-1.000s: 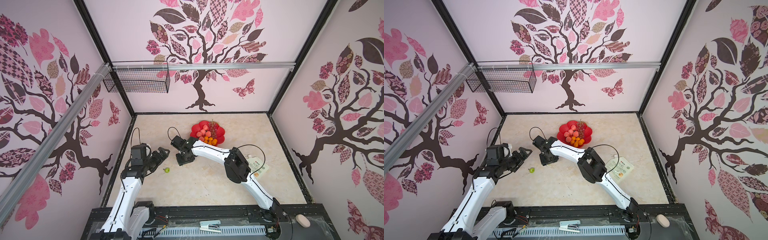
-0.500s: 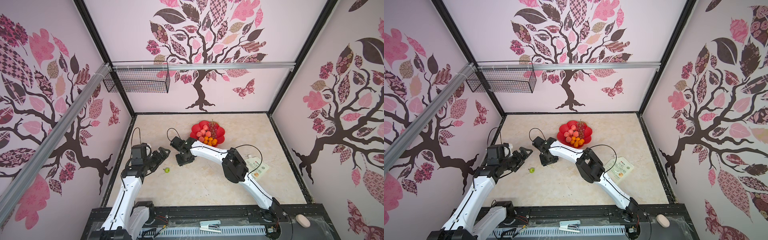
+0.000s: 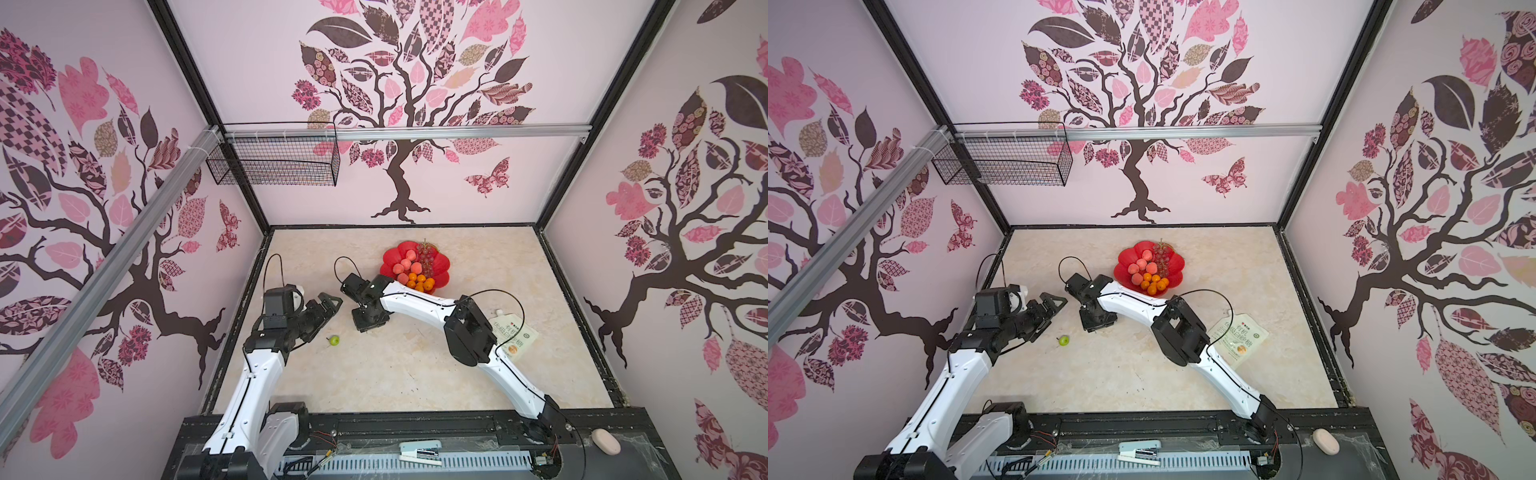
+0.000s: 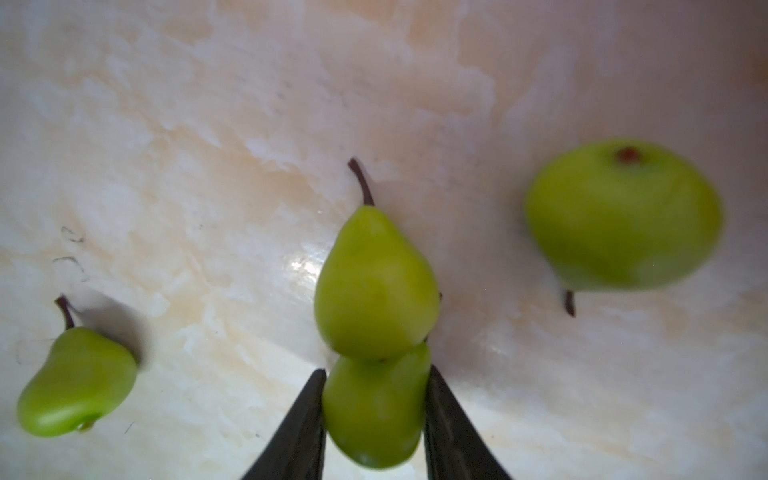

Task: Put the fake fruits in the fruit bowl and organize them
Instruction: 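Move the right gripper back over the green pears near the robot, then lower the right gripper and close it on a green pear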

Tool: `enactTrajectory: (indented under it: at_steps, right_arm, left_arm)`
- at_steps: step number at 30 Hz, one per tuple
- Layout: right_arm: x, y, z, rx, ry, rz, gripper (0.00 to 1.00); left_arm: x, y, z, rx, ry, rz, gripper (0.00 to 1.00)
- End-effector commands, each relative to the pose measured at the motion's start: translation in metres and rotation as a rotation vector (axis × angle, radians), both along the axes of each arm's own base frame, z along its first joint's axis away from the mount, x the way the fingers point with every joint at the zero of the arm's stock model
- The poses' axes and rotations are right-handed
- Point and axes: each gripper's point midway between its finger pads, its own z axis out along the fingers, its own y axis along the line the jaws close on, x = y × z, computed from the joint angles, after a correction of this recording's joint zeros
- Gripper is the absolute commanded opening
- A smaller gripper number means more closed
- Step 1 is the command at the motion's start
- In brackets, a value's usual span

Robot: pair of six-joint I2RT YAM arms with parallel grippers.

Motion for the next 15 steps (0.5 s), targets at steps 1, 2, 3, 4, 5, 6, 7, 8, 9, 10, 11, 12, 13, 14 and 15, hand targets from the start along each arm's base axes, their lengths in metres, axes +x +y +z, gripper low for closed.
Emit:
enactTrajectory:
  at_steps: [1, 2, 3, 4, 5, 6, 7, 8, 9, 10, 11, 12, 13, 14, 15]
  right_arm:
    - [-0.004, 0.005, 0.011, 0.015, 0.007, 0.005, 0.39]
    - [-0.004, 0.004, 0.010, 0.013, 0.008, 0.002, 0.39]
    - [-0.002, 0.006, 0.030, 0.044, -0.015, 0.002, 0.39]
    - [-0.001, 0.006, 0.036, 0.050, -0.024, -0.003, 0.39]
    - [0.000, 0.006, 0.042, 0.059, -0.032, -0.003, 0.38]
    - [0.001, 0.005, 0.046, 0.064, -0.036, -0.005, 0.38]
    - [0.002, 0.004, 0.051, 0.069, -0.040, -0.009, 0.38]
    - [0.003, 0.003, 0.055, 0.075, -0.043, -0.012, 0.38]
    - [0.004, 0.001, 0.060, 0.081, -0.047, -0.015, 0.38]
    - [0.004, -0.001, 0.063, 0.086, -0.049, -0.018, 0.38]
    - [0.005, -0.003, 0.068, 0.093, -0.052, -0.023, 0.38]
    - [0.007, -0.005, 0.072, 0.101, -0.052, -0.030, 0.38]
    - [0.009, -0.006, 0.080, 0.119, -0.059, -0.036, 0.38]
    - [0.008, -0.010, 0.079, 0.116, -0.050, -0.040, 0.38]
    - [0.010, -0.013, 0.082, 0.123, -0.050, -0.049, 0.38]
  left_arm:
    - [0.001, -0.003, 0.000, -0.005, -0.019, -0.026, 0.98]
    - [0.002, -0.004, 0.000, -0.012, -0.017, -0.030, 0.98]
    - [0.002, -0.004, 0.000, -0.017, -0.017, -0.032, 0.98]
    - [0.002, -0.005, 0.000, -0.019, -0.016, -0.036, 0.98]
    - [0.003, -0.005, 0.000, -0.021, -0.015, -0.036, 0.98]
    - [0.004, -0.005, 0.001, -0.021, -0.017, -0.038, 0.98]
    - [0.004, -0.006, 0.002, -0.021, -0.019, -0.043, 0.98]
    - [0.005, -0.006, 0.003, -0.021, -0.023, -0.044, 0.98]
    - [0.005, -0.007, 0.003, -0.021, -0.027, -0.045, 0.98]
    - [0.006, -0.007, 0.005, -0.022, -0.032, -0.049, 0.98]
    - [0.007, -0.008, 0.005, -0.023, -0.036, -0.053, 0.98]
    - [0.008, -0.010, 0.005, -0.025, -0.039, -0.059, 0.98]
    - [0.008, -0.012, 0.006, -0.025, -0.042, -0.065, 0.98]
    - [0.009, -0.015, 0.006, -0.025, -0.040, -0.074, 0.98]
    - [0.010, -0.017, 0.005, -0.021, -0.039, -0.080, 0.98]
